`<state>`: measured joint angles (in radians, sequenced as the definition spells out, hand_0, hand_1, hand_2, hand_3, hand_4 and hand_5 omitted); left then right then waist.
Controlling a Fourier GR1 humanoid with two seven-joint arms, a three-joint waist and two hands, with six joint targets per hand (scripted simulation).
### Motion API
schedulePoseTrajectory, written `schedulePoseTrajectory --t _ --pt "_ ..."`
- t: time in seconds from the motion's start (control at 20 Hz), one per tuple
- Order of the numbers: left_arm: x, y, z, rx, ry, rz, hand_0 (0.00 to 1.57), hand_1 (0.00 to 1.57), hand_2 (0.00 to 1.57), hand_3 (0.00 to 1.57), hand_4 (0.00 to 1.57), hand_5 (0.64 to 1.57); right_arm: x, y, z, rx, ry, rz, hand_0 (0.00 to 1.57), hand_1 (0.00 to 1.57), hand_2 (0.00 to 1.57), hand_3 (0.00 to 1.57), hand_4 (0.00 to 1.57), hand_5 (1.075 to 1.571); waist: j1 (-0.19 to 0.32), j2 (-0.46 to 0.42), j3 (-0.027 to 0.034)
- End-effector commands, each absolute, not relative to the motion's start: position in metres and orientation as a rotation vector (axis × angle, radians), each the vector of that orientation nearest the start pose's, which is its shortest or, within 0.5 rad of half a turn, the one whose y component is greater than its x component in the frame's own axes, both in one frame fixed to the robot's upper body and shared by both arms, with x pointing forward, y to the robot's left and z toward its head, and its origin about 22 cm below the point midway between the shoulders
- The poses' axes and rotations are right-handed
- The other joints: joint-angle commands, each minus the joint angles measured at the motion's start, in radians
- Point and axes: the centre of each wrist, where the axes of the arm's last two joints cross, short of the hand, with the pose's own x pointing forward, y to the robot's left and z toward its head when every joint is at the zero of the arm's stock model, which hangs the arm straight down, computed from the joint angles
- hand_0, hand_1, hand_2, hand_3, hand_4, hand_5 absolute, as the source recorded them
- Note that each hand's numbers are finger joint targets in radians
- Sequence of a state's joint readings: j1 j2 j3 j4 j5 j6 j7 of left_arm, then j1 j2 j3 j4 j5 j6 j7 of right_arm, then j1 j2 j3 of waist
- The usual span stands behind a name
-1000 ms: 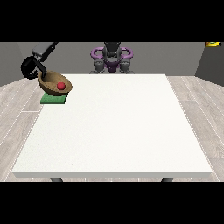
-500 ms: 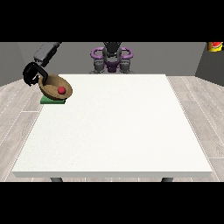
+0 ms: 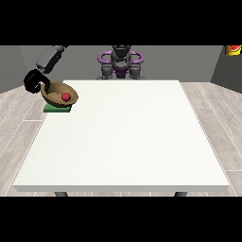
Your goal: Pick the cup and pour the ball into the bowl, then pick the bowl and place it on the pad
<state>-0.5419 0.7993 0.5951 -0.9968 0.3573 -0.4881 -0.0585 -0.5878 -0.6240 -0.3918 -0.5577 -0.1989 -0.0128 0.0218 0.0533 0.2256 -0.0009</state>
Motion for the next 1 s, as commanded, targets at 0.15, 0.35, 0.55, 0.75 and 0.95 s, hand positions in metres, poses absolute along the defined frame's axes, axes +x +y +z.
schedulePoseTrajectory --t 0.15,0.35,0.55,0.75,0.95 --pt "0.292 0.513 0.209 0.187 -1.928 -0.046 0.00 0.00 0.00 0.00 1.20 1.560 0.316 -0.499 0.066 -0.585 -1.269 -0.415 1.55 1.55 1.51 0.93 0.00 1.554 0.024 0.006 0.0016" --pt "0.291 0.526 0.229 0.247 -1.949 -0.002 0.00 0.00 0.00 0.00 1.19 1.562 0.346 -0.470 0.081 -0.536 -1.310 -0.429 1.46 1.46 1.39 0.80 0.00 1.539 -0.003 0.020 0.0009" --pt "0.290 0.526 0.224 0.251 -1.958 -0.016 0.00 0.00 0.00 0.00 1.19 1.564 0.346 -0.432 0.028 -0.478 -1.329 -0.453 1.45 1.45 1.38 0.75 0.00 1.540 0.002 0.032 0.0014" --pt "0.279 0.537 0.233 0.239 -2.019 -0.026 0.00 0.00 0.00 0.00 1.19 1.566 0.338 -0.485 0.088 -0.589 -1.415 -0.452 1.26 1.26 1.35 0.91 0.11 1.529 0.043 0.114 0.0015" --pt "0.291 0.526 0.225 0.261 -2.004 -0.022 0.00 0.00 0.00 0.00 1.19 1.569 0.359 -0.452 0.081 -0.555 -1.333 -0.316 0.19 0.19 0.41 0.79 0.00 1.454 0.035 0.084 0.0007"
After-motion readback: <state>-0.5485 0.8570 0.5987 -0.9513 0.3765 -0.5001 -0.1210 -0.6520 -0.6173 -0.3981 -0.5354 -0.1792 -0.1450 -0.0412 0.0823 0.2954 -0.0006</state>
